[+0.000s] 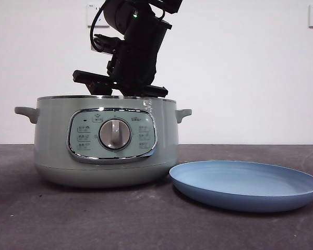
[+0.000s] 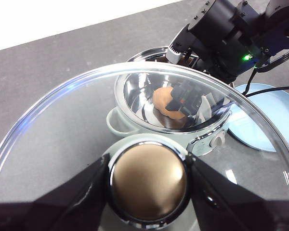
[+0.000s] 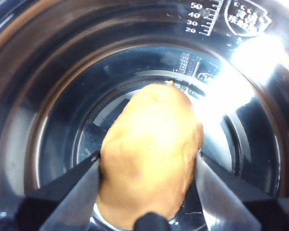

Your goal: Take the potato out from the steamer,put the potato on the plate,close the lid

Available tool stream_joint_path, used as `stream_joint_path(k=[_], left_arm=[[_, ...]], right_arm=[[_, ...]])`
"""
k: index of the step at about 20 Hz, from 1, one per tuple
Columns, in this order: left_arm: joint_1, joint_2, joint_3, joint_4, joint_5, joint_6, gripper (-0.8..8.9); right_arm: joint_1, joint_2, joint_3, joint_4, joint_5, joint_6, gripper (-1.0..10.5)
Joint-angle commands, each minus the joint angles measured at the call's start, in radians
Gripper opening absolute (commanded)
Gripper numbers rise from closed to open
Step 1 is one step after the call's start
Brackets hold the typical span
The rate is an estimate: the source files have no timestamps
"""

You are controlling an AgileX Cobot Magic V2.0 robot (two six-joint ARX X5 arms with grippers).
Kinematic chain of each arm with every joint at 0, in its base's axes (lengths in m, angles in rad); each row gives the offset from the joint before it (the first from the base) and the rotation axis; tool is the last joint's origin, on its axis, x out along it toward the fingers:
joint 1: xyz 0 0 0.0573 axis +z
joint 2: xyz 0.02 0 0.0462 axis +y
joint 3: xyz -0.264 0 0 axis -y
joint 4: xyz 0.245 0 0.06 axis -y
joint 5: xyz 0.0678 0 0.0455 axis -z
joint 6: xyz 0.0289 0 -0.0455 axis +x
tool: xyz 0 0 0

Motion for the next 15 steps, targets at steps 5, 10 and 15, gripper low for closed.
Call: stream_joint_path(k=[5,10,15], left_arm=[[0.004,-0.009,0.013,0.045,0.007,-0.006,-0.12],[0.004,-0.009,0.013,0.06,0.007,-0.006,-0.12],[0.004,-0.009,0.013,0.076,0.011,-0.006,-0.12]], right_arm=[[0.003,-0.091,0.0,0.003,0.003,-0.013,-0.2],[0.0,-0.294,0.0,-0.114,0.01,-0.036,-0.2],[-0.023,-0.485,-0.002,-0.349,0.061,-0.068,-0.2]])
